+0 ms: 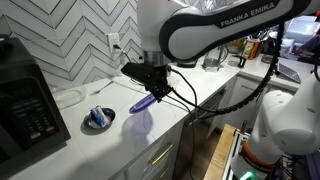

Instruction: Put the dark blue lid on the right side of the counter

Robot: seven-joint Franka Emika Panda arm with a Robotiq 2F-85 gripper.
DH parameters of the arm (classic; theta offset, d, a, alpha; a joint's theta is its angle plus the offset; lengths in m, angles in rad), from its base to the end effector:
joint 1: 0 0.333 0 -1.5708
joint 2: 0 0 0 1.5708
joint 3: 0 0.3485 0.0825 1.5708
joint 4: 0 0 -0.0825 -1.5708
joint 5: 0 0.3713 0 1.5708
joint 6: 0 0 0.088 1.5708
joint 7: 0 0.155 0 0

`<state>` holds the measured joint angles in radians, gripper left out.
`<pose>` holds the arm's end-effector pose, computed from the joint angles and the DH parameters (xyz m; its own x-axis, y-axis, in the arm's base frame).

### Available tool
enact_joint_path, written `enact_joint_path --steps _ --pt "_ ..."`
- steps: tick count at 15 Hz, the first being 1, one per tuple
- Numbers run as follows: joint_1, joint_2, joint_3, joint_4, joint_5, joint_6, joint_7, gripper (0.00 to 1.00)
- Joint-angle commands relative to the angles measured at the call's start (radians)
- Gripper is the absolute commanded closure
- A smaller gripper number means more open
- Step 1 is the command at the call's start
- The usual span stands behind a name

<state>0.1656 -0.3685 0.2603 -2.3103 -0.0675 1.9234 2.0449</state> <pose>0.3780 0.1692 0.4692 -0.0448 -0.9873 0.1526 -0.9984 0.0388 -0.0417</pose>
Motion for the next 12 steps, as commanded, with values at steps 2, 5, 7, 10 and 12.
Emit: enact_joint_path --steps 2,5,7,10,12 --pt "-0.029 -0.143 0.032 -0.152 0.023 0.017 0.222 0.99" --pt "-0.042 -0.194 0.032 -0.215 0.013 0.018 0.314 0.99" --pt "-0.053 -0.207 0.029 -0.255 -0.030 0.039 0.298 0.99" --pt "-0.074 -0.220 0.013 -0.301 -0.088 0.122 0.246 0.99" --pt "-0.082 -0.217 0.000 -0.300 -0.121 0.157 0.181 0.99"
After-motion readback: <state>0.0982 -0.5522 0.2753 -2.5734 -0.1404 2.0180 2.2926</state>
